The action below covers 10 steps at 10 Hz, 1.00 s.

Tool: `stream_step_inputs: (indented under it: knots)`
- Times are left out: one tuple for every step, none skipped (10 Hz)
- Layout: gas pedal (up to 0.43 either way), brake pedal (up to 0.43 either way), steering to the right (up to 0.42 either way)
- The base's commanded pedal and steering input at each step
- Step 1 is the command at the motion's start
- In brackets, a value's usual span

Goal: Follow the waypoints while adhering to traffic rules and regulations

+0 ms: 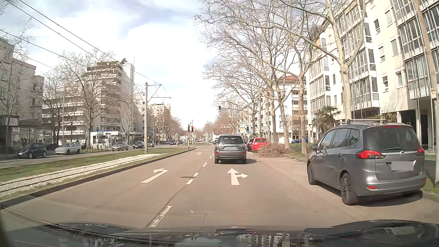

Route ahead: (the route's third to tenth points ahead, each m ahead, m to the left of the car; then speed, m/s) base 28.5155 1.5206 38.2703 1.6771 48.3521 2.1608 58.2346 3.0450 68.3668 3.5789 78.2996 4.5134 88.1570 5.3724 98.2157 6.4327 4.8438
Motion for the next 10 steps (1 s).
stream_step_inputs:
  knots:
    - [0.358, 0.000, 0.005]
    - [0.358, 0.000, 0.004]
    - [0.358, 0.000, 0.004]
    - [0.339, 0.000, 0.004]
    - [0.331, 0.000, 0.004]
    - [0.287, 0.000, 0.004]
    - [0.260, 0.000, 0.004]
    - [0.260, 0.000, 0.004]
    - [0.260, 0.000, 0.003]
    - [0.260, 0.000, 0.003]
